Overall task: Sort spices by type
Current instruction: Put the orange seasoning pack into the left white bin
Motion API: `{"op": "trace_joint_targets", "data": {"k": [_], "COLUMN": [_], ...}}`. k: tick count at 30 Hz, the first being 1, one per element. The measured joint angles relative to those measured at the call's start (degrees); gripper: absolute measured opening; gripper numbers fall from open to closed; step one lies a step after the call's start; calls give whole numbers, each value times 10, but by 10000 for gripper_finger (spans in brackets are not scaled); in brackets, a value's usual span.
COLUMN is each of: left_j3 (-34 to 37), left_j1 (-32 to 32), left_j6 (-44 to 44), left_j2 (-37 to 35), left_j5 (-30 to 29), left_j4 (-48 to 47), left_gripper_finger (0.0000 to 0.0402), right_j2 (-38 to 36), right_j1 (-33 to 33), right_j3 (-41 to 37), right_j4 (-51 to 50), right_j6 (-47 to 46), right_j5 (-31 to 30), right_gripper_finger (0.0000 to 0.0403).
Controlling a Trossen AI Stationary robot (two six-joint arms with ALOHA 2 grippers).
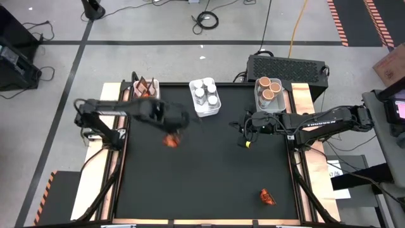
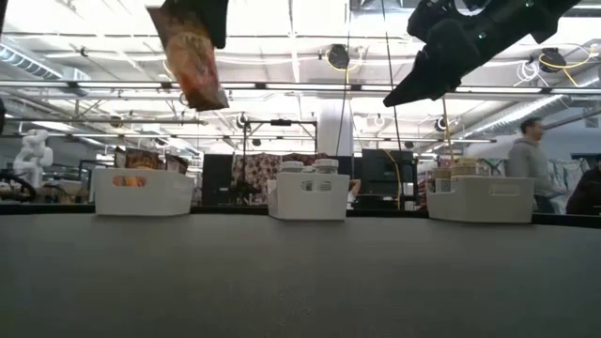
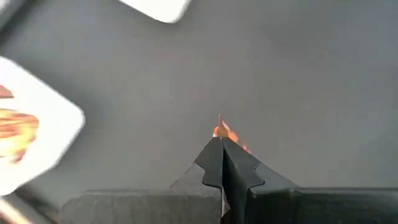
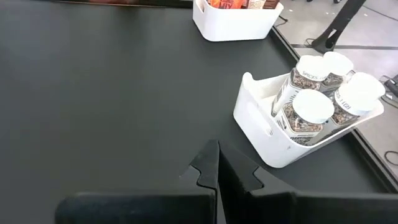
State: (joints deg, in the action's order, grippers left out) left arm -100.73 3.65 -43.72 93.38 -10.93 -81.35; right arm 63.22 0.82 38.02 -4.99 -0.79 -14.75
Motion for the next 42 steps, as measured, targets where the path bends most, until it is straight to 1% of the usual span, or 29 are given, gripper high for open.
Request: {"op": "trace_joint_targets", "data": {"k": [6,11,16,21,24,29,32,42], "left_j3": [0,0,0,1,11,77,123,237], "left_j1": [-133,-254,-361,-440,-467,-488,-493,-544], "left_j6": [70,145,217,251,262,267,274,297], "left_j2": [-56,-81,-81,-66,-63,-65,-69,-69], "left_j5": [-15,-16,-14,14,16,21,41,49], "left_j4": [-44,-71,-71,-62,-59,-28,7,119], "left_gripper_finger": [0,0,0,0,0,0,0,0], "right_j2": [0,0,0,0,0,0,0,0], "right_j1": [0,0,0,0,0,0,0,0], "right_j3": [0,0,0,0,0,0,0,0], "right_j4": [0,-1,0,0,-2,-7,-8,-36], "right_j6": [-3,-3,-2,-2,-2,-2,-2,-24], "right_j5": [-1,-1,-1,-1,-1,-1,-1,-1], "right_gripper_finger": [0,0,0,0,0,0,0,0]}}
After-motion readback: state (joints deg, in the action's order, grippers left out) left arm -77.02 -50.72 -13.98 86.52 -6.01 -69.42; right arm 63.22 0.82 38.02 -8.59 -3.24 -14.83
